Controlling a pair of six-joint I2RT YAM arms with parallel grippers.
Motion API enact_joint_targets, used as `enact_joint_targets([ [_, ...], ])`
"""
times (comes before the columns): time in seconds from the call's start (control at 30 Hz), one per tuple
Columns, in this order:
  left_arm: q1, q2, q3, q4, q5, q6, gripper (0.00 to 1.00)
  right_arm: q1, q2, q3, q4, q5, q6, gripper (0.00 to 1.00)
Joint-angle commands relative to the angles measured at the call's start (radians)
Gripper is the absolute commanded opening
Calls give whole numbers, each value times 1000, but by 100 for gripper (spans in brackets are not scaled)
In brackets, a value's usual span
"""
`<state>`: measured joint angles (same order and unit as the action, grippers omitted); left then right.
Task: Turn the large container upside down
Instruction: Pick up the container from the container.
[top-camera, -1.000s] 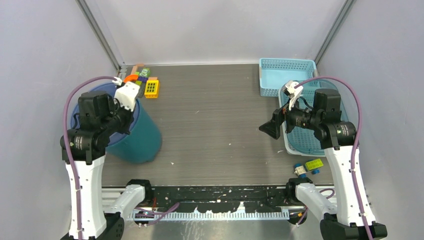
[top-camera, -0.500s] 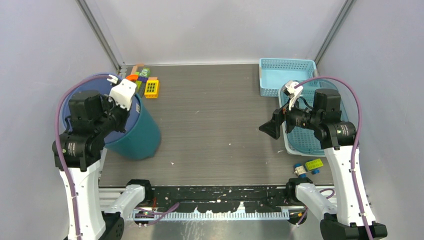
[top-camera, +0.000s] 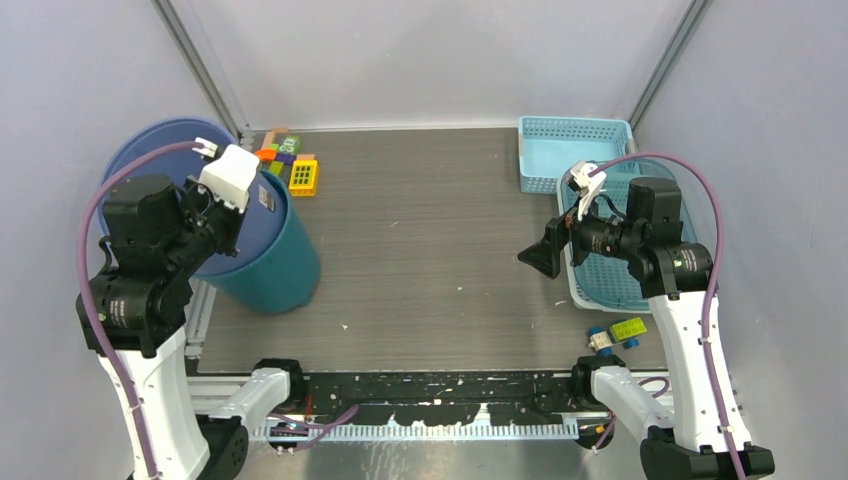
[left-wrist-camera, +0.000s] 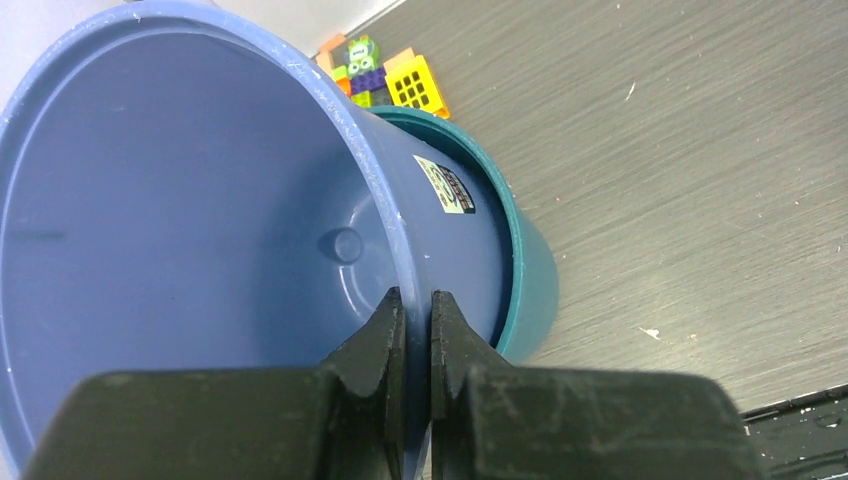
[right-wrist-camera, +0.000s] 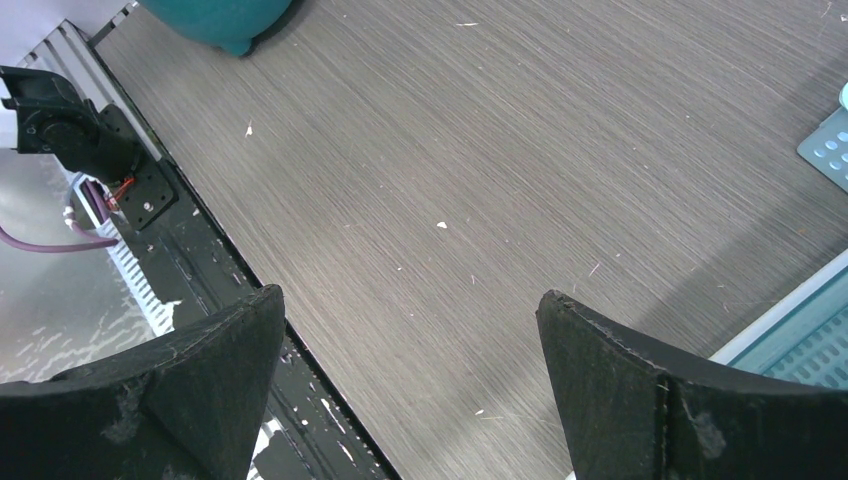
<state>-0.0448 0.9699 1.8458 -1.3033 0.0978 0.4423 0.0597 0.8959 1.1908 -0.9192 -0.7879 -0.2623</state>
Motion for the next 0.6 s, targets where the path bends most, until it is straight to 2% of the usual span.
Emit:
enact_joint_targets([
  [0.0, -1, -3, 98, 154, 39, 66, 0, 6, -17, 4, 40, 5, 5, 100],
  [0.57, 0, 73, 371, 130, 184, 37, 0, 9, -21, 8, 36, 5, 2, 100],
])
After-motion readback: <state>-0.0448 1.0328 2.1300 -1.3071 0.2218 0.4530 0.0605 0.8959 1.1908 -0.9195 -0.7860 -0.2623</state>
